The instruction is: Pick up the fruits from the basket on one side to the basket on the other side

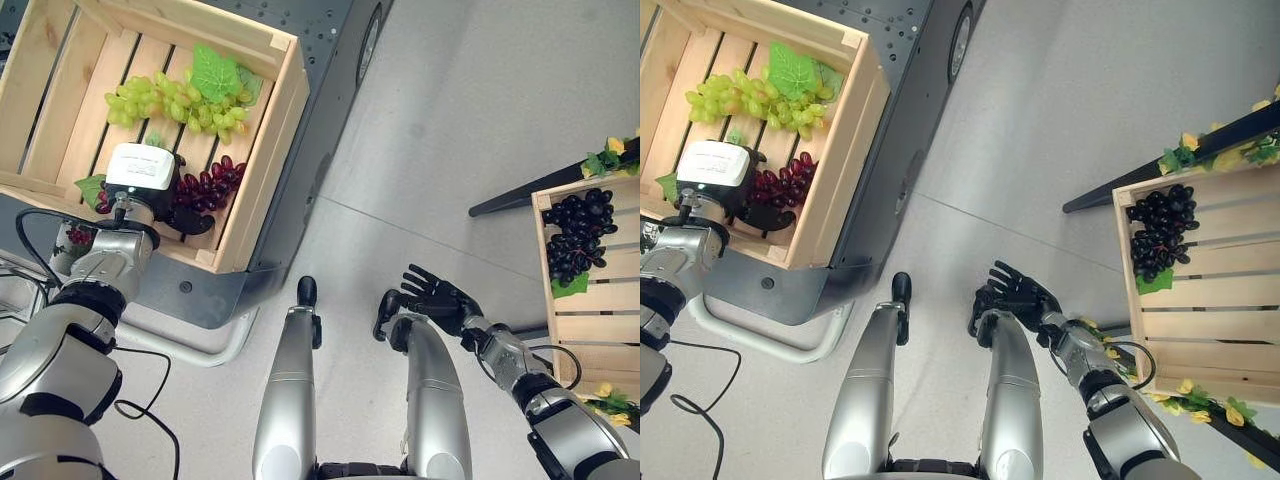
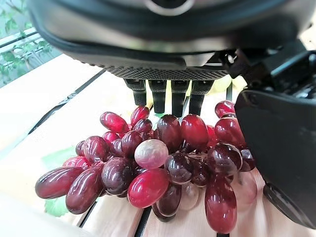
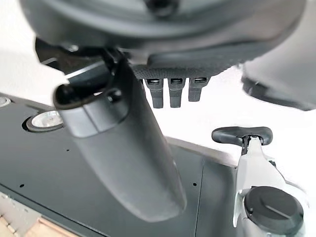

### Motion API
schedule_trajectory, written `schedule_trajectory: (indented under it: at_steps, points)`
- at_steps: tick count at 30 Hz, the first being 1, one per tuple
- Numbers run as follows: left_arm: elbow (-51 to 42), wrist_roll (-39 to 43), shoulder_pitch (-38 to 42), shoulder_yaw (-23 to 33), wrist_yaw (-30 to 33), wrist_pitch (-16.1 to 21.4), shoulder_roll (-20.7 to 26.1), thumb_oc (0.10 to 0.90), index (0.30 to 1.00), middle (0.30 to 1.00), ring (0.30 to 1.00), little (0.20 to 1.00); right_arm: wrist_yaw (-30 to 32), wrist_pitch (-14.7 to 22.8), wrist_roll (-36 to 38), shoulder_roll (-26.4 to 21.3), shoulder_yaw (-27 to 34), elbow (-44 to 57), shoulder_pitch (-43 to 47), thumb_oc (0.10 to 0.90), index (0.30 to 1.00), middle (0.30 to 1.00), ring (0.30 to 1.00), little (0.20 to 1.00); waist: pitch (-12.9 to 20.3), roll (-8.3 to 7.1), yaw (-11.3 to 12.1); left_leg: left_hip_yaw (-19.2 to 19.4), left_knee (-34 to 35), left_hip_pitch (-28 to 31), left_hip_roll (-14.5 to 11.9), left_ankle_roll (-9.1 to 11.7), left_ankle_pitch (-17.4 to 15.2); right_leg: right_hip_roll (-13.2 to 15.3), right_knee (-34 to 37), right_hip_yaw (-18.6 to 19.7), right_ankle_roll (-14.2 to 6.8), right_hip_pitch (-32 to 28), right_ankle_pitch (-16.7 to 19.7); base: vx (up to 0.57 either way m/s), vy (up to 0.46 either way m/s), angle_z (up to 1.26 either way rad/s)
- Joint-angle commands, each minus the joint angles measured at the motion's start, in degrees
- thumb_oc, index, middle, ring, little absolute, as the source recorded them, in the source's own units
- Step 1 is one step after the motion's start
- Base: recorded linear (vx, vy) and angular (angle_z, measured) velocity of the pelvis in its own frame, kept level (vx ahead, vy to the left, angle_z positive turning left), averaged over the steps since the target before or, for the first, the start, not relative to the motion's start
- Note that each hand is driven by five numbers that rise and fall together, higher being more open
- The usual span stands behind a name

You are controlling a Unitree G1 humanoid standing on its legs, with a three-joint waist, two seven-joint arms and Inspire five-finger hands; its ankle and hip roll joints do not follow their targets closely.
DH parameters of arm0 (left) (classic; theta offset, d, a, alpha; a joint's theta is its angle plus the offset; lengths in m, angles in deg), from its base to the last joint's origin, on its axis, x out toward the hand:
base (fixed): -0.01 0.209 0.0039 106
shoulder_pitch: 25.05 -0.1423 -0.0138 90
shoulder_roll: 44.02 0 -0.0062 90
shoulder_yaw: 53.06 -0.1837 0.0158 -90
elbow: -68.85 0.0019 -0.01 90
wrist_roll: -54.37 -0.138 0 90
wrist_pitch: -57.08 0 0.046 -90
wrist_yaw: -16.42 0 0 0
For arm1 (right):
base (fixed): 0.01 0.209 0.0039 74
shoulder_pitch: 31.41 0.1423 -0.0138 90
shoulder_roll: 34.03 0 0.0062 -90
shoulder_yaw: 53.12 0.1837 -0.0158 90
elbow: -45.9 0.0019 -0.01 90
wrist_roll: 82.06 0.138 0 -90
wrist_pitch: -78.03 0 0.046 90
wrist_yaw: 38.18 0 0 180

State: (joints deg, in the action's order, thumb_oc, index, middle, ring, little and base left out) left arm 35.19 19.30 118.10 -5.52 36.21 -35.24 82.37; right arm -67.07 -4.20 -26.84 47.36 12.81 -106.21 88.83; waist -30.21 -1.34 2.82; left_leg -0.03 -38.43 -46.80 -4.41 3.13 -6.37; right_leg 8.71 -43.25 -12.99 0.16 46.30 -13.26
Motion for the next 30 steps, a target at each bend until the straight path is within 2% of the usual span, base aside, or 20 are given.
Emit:
schedule_trajectory:
  at_steps: [1, 2, 4, 5, 7, 8, 13, 15, 18, 24, 26, 28, 29, 30]
  points:
    - [10.4, -0.4, 0.1, -1.4, 3.2, -5.3, -1.3, 0.651, 0.676, 0.676, 0.676, 0.676, -2.1, 1.2, 4.2, 0.1, 1.0, 2.9, -1.6, 0.800, 0.900, 0.900, 0.900, 0.900, 0.4, -2.10, -1.5, 4.2, -0.1, 1.4, 2.0, -3.6, -3.2, 0.4, 1.3, -1.4, 0.4, -3.9, 1.1, 0.00, 0.000, 0.00]
    - [10.0, -0.8, 0.1, -1.5, 4.8, -3.2, -1.2, 0.400, 0.300, 0.300, 0.300, 0.300, -2.0, 1.3, 4.1, 0.0, 1.0, 2.8, -1.7, 0.800, 0.900, 0.900, 0.900, 0.900, 0.4, -2.08, -1.5, 4.2, -0.1, 1.5, 2.1, -3.6, -3.2, 0.3, 1.3, -1.4, 0.4, -4.0, 1.1, 0.00, 0.000, 0.00]
    - [9.1, -0.5, 0.6, -1.8, 6.4, -0.4, -1.0, 0.400, 0.300, 0.300, 0.300, 0.300, -1.8, 1.2, 4.2, -0.2, 1.2, 2.8, -1.8, 0.800, 0.900, 0.900, 0.900, 0.900, 0.4, -2.04, -1.5, 4.3, -0.2, 1.4, 2.0, -3.6, -3.3, 0.3, 1.4, -1.3, 0.4, -3.9, 1.2, 0.00, 0.000, 0.00]
    - [7.5, -0.9, 0.9, -2.2, 7.8, 3.4, -0.7, 0.400, 0.300, 0.300, 0.300, 0.300, -1.3, 1.4, 4.1, -0.2, 1.5, 2.6, -2.1, 0.800, 0.900, 0.900, 0.900, 0.900, 0.4, -1.91, -1.4, 4.3, -0.1, 1.6, 2.1, -3.7, -3.4, 0.4, 1.7, -1.3, 0.4, -4.1, 1.2, 0.00, 0.000, 0.00]
    - [5.9, -0.5, 1.5, -2.8, 8.9, 6.1, -0.2, 0.400, 0.300, 0.300, 0.300, 0.300, -0.9, 1.6, 3.7, -0.2, 2.0, 2.4, -2.3, 0.800, 0.900, 0.900, 0.900, 0.900, 0.4, -1.72, -1.5, 4.2, 0.1, 1.6, 2.2, -3.7, -3.3, 0.4, 1.9, -1.3, 0.3, -4.0, 1.4, 0.00, 0.000, 0.00]
    - [4.0, 0.0, 1.6, -3.0, 9.8, 9.1, 0.3, 0.400, 0.300, 0.300, 0.300, 0.300, -0.6, 1.6, 3.2, -0.5, 2.7, 2.1, -2.9, 0.800, 0.900, 0.900, 0.900, 0.900, 0.4, -1.46, -1.4, 4.2, 0.2, 2.1, 2.3, -3.8, -3.4, 0.5, 2.1, -1.2, 0.2, -4.4, 1.5, 0.00, 0.000, 0.00]
    - [-1.0, 1.2, 0.5, -2.8, 11.7, 14.0, 2.0, 0.400, 0.300, 0.300, 0.300, 0.300, -1.5, 2.6, 2.2, -0.8, 4.6, 0.6, -5.2, 0.800, 0.900, 0.900, 0.900, 0.900, 0.4, -0.80, -1.1, 4.3, 0.9, 5.0, 2.5, -4.0, -3.8, 0.6, 2.9, -0.7, -0.2, -6.9, 1.7, 0.01, -0.017, 0.03]
    - [-1.8, 1.6, 0.0, -2.5, 13.0, 15.1, 2.5, 0.400, 0.300, 0.300, 0.300, 0.300, -1.8, 2.9, 2.2, -0.7, 4.8, 0.5, -5.8, 0.800, 0.900, 0.900, 0.900, 0.900, 0.4, -0.70, -1.1, 4.4, 1.2, 6.0, 2.4, -4.1, -3.9, 0.6, 3.3, -0.5, -0.4, -7.8, 1.8, 0.00, 0.000, 0.00]
    - [-2.8, 4.3, -2.9, 0.8, 16.2, 17.4, 2.7, 0.400, 0.300, 0.300, 0.300, 0.300, -2.4, 3.3, 1.7, -0.5, 5.8, 0.6, -7.4, 0.800, 0.900, 0.900, 0.900, 0.900, 0.4, -0.39, -0.9, 4.4, 3.0, 10.1, 2.8, -4.0, -3.6, 0.7, 5.1, -0.2, -0.7, -11.4, 2.1, 0.01, -0.016, 0.03]
    - [-2.7, 3.6, -9.6, 7.1, 18.0, 18.3, 2.4, 0.400, 0.300, 0.300, 0.300, 0.300, -2.1, 3.3, 0.8, 0.3, 7.6, 1.7, -9.5, 0.800, 0.900, 0.900, 0.900, 0.900, 0.4, 0.00, -0.6, 3.9, 7.1, 18.2, 3.7, -3.9, -2.8, 0.8, 9.9, -0.1, -1.4, -19.1, 3.2, 0.03, -0.026, -0.07]
    - [-2.2, 7.9, -13.1, 11.3, 19.2, 18.6, 1.5, 0.400, 0.300, 0.300, 0.300, 0.300, -1.9, 3.1, 0.6, 0.9, 8.4, 2.4, -10.8, 0.800, 0.900, 0.900, 0.900, 0.900, 0.4, 0.44, -0.5, 3.7, 9.6, 22.8, 4.2, -4.0, -2.4, 0.8, 12.6, 0.2, -1.8, -23.3, 3.6, 0.04, -0.008, -0.16]
    - [-1.8, 12.0, -14.9, 13.8, 19.6, 19.3, 0.9, 0.400, 0.300, 0.300, 0.300, 0.300, -1.8, 3.1, 0.6, 1.2, 8.7, 3.0, -11.8, 0.800, 0.900, 0.900, 0.900, 0.900, 1.2, 0.61, -0.5, 3.5, 11.0, 24.6, 4.4, -4.0, -2.2, 0.7, 14.1, 0.4, -2.0, -24.9, 3.9, 0.07, -0.008, -0.13]
    - [-2.1, 16.4, -18.5, 18.8, 19.7, 20.1, -0.4, 0.400, 0.300, 0.300, 0.300, 0.300, -1.6, 3.2, 0.2, 1.8, 9.4, 4.2, -13.8, 0.800, 0.900, 0.900, 0.900, 0.900, 2.4, 1.04, -0.5, 3.1, 12.7, 27.0, 4.9, -4.1, -2.0, 0.6, 16.0, 0.7, -2.3, -27.1, 4.2, 0.08, -0.011, -0.09]
    - [-2.2, 17.9, -19.0, 19.5, 19.7, 20.4, -0.6, 0.400, 0.300, 0.300, 0.300, 0.300, -1.6, 3.3, 0.2, 1.8, 9.5, 4.4, -14.1, 0.800, 0.900, 0.900, 0.900, 0.900, 2.8, 1.11, -0.5, 3.0, 13.0, 27.2, 5.0, -4.1, -1.9, 0.6, 16.3, 0.7, -2.4, -27.3, 4.3, 0.08, -0.013, -0.09]
